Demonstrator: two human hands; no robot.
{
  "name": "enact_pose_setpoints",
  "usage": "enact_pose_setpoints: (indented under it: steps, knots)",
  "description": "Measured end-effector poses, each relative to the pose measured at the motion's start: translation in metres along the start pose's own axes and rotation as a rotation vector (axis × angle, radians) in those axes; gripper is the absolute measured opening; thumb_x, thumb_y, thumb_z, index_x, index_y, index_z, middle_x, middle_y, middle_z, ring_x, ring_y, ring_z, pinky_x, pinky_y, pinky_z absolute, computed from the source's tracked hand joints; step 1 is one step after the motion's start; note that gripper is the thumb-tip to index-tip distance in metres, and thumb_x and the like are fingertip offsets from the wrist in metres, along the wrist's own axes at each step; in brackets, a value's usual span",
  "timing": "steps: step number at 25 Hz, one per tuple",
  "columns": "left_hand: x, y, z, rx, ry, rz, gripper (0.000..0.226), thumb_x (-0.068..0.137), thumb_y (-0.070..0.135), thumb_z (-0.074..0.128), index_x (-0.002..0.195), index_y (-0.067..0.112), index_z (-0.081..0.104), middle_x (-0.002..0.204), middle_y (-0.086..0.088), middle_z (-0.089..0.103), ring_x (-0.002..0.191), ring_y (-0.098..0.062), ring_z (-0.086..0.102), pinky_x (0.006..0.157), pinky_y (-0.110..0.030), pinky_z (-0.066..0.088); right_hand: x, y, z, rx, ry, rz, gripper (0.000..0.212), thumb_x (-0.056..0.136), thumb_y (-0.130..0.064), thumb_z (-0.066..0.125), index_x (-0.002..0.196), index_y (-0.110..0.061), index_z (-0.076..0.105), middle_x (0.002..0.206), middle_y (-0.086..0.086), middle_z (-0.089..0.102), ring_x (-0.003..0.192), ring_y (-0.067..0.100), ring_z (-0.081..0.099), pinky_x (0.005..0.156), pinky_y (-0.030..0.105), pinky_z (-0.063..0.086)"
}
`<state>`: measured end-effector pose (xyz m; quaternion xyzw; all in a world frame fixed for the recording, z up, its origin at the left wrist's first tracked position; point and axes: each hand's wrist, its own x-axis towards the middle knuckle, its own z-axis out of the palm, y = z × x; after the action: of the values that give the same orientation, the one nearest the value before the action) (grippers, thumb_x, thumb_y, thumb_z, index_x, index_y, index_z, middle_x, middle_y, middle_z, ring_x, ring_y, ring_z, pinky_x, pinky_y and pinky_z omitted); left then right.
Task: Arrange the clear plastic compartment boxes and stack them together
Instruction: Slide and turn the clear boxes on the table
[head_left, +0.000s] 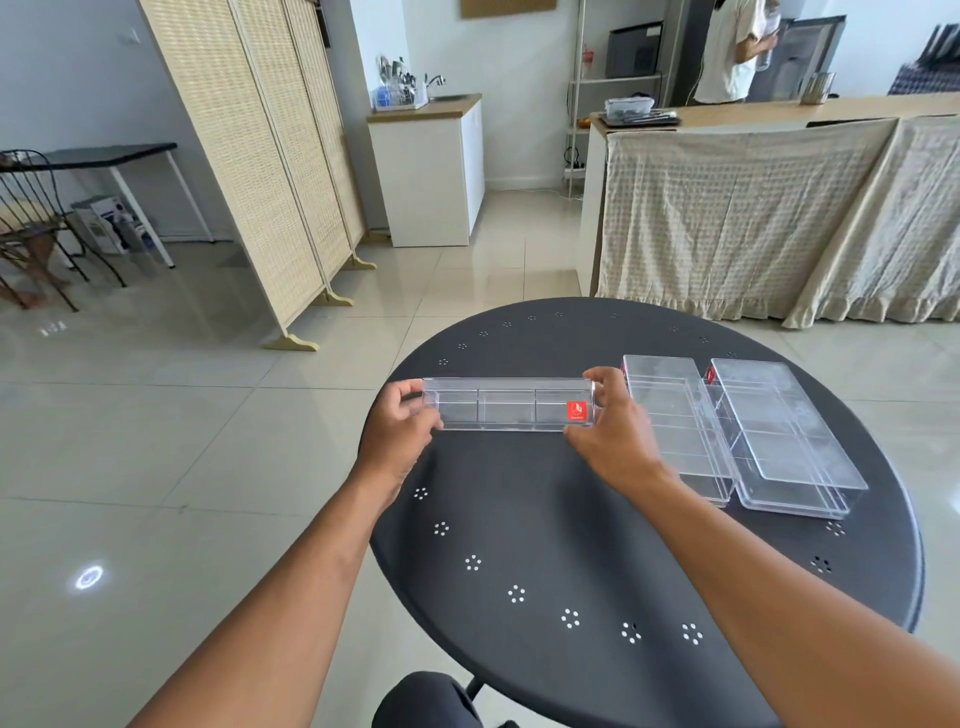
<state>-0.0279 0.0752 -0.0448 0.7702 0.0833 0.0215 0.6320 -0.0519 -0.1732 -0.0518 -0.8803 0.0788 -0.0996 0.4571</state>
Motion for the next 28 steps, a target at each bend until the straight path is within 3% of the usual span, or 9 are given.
enact_pose_setpoints:
  steps: [3, 7, 9, 12, 15, 17, 22, 24, 28]
  knots:
    - [-0.008, 0.001, 0.000, -0.024, 0.015, -0.003, 0.026, 0.082, 0.038, 0.070, 0.104, 0.027, 0.060, 0.102, 0.004, 0.071, 0.103, -0.026, 0.071, 0.097, -0.050, 0.058, -0.016, -0.004, -0.001, 0.001, -0.040, 0.062, 0.067, 0.084, -0.012, 0.065, 0.147, -0.016, 0.042, 0.097, 0.006, 0.065, 0.096, 0.028, 0.062, 0.076, 0.032, 0.047]
    - [-0.011, -0.019, -0.002, 0.042, 0.047, 0.009, 0.039, 0.076, 0.048, 0.074, 0.107, 0.026, 0.062, 0.112, -0.002, 0.075, 0.103, -0.025, 0.075, 0.095, -0.052, 0.061, -0.030, 0.000, 0.001, 0.043, -0.102, 0.130, 0.071, 0.092, -0.024, 0.060, 0.158, -0.013, 0.037, 0.113, 0.014, 0.075, 0.098, 0.028, 0.070, 0.088, 0.036, 0.053]
    - [-0.009, -0.022, -0.002, 0.111, 0.024, 0.025, 0.042, 0.080, 0.041, 0.074, 0.116, 0.022, 0.064, 0.119, -0.002, 0.076, 0.106, -0.022, 0.075, 0.099, -0.048, 0.058, -0.029, 0.004, 0.003, 0.045, -0.137, 0.150, 0.062, 0.087, -0.025, 0.055, 0.148, -0.018, 0.050, 0.112, 0.010, 0.077, 0.081, 0.020, 0.069, 0.078, 0.036, 0.057]
    - [-0.002, -0.020, 0.000, 0.204, -0.010, 0.047, 0.028, 0.091, 0.023, 0.070, 0.118, 0.021, 0.065, 0.121, 0.000, 0.075, 0.106, -0.018, 0.074, 0.102, -0.041, 0.056, -0.011, 0.010, 0.008, 0.093, -0.122, 0.234, 0.029, 0.081, -0.016, 0.051, 0.107, -0.009, 0.063, 0.090, 0.014, 0.076, 0.069, 0.022, 0.061, 0.071, 0.047, 0.059]
    - [0.014, -0.017, 0.001, 0.211, -0.030, 0.046, 0.018, 0.090, 0.019, 0.070, 0.102, 0.032, 0.066, 0.109, 0.005, 0.075, 0.103, -0.019, 0.076, 0.101, -0.045, 0.057, 0.031, 0.036, 0.021, 0.150, -0.094, 0.273, 0.039, 0.075, -0.016, 0.049, 0.108, 0.003, 0.057, 0.107, 0.026, 0.071, 0.080, 0.039, 0.072, 0.081, 0.061, 0.058]
    - [0.033, -0.020, 0.004, 0.176, -0.035, 0.022, 0.018, 0.087, 0.020, 0.070, 0.100, 0.033, 0.067, 0.109, 0.004, 0.076, 0.103, -0.022, 0.077, 0.101, -0.049, 0.058, 0.060, 0.046, 0.029, 0.145, -0.087, 0.293, 0.041, 0.074, -0.011, 0.047, 0.110, 0.007, 0.054, 0.114, 0.033, 0.066, 0.073, 0.032, 0.065, 0.080, 0.065, 0.058]
    - [0.058, -0.017, 0.015, 0.158, -0.045, -0.007, 0.026, 0.083, 0.027, 0.066, 0.109, 0.031, 0.068, 0.126, -0.003, 0.076, 0.106, -0.021, 0.075, 0.103, -0.044, 0.057, 0.073, 0.022, 0.023, 0.129, -0.069, 0.367, 0.035, 0.072, -0.005, 0.045, 0.102, 0.008, 0.057, 0.110, 0.037, 0.066, 0.072, 0.020, 0.049, 0.059, 0.041, 0.048]
    - [0.052, -0.009, 0.019, 0.260, 0.013, 0.030, 0.038, 0.091, 0.023, 0.066, 0.129, 0.018, 0.066, 0.137, -0.003, 0.069, 0.118, -0.019, 0.068, 0.107, -0.033, 0.049, 0.063, 0.011, 0.013, 0.032, -0.039, 0.299, 0.008, 0.082, -0.006, 0.049, 0.085, 0.001, 0.052, 0.087, 0.028, 0.064, 0.073, 0.025, 0.052, 0.061, 0.034, 0.042]
    - [0.028, 0.014, 0.042, 0.394, 0.210, 0.357, 0.041, 0.094, 0.024, 0.058, 0.134, 0.015, 0.064, 0.136, -0.004, 0.069, 0.125, -0.025, 0.063, 0.109, -0.043, 0.049, 0.039, -0.007, -0.041, -0.073, 0.128, 0.086, 0.036, 0.099, -0.022, 0.056, 0.128, -0.001, 0.059, 0.129, 0.017, 0.069, 0.124, 0.036, 0.061, 0.105, 0.048, 0.048]
